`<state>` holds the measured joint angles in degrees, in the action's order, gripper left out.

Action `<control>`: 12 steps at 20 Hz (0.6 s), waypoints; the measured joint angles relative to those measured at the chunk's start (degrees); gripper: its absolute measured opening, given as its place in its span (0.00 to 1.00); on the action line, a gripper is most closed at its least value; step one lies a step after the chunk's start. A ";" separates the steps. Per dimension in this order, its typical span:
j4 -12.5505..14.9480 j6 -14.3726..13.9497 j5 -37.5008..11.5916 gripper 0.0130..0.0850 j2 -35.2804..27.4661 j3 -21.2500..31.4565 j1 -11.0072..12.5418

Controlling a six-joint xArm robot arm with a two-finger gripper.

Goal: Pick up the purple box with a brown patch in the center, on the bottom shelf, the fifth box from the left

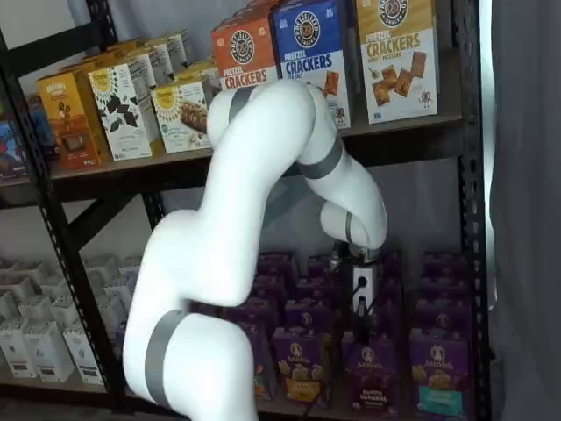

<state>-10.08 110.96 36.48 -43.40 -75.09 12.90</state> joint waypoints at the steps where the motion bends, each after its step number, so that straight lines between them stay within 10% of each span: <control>1: -0.05 0.11 0.36 1.00 -0.23 -0.43 0.08; 12: 1.73 -1.19 3.34 1.00 -5.93 -7.96 0.42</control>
<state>-8.35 109.78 39.81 -49.33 -83.06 13.32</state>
